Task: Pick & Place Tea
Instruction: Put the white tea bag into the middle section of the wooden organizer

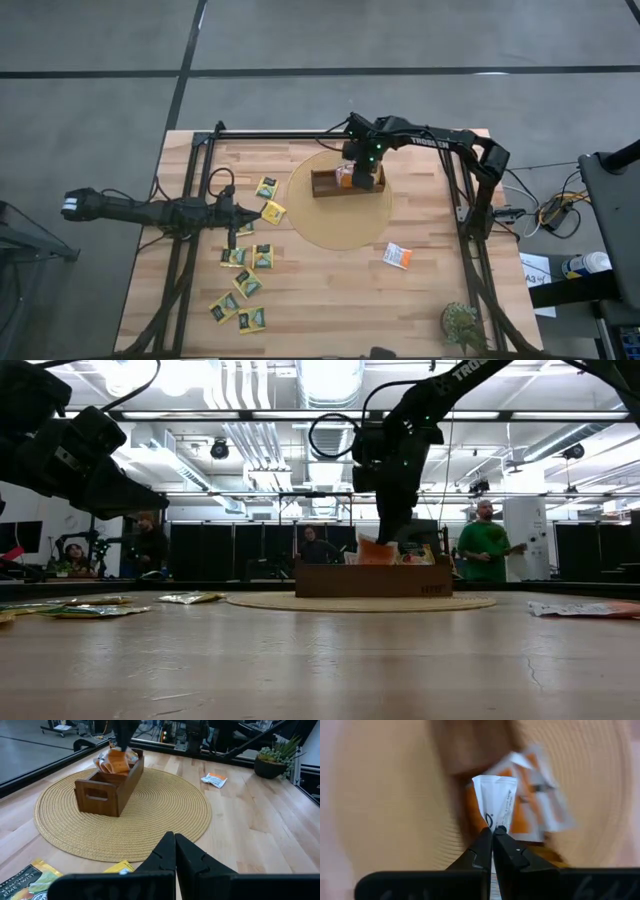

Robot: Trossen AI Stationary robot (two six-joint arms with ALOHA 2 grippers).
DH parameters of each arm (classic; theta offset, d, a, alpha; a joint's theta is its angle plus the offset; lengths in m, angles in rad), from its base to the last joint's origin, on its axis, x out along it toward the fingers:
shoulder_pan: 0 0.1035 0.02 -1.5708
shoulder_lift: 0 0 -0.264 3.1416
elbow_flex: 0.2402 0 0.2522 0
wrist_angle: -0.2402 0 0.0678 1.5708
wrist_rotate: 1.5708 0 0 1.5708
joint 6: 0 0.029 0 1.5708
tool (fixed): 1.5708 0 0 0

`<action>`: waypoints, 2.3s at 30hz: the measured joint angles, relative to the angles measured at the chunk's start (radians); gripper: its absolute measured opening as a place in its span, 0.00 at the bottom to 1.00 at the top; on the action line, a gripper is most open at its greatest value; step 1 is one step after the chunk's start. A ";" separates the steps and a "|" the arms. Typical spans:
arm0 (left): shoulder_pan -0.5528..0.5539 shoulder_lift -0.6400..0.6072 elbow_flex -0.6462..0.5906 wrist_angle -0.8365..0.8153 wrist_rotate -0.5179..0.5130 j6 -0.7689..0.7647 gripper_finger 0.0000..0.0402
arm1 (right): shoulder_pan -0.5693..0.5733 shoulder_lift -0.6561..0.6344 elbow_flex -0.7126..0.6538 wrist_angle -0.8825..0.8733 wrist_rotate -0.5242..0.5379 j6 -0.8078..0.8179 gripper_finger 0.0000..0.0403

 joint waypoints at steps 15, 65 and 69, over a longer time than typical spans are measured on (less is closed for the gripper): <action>0.000 0.000 0.000 0.000 0.000 0.000 0.00 | 0.020 -0.001 0.000 0.037 -0.063 -0.044 0.02; 0.000 0.000 0.000 0.000 0.000 0.000 0.00 | 0.035 -0.001 0.001 0.050 0.120 0.014 0.41; 0.000 0.000 0.000 0.000 0.000 0.000 0.00 | 0.044 -0.001 0.000 0.115 0.136 0.044 0.40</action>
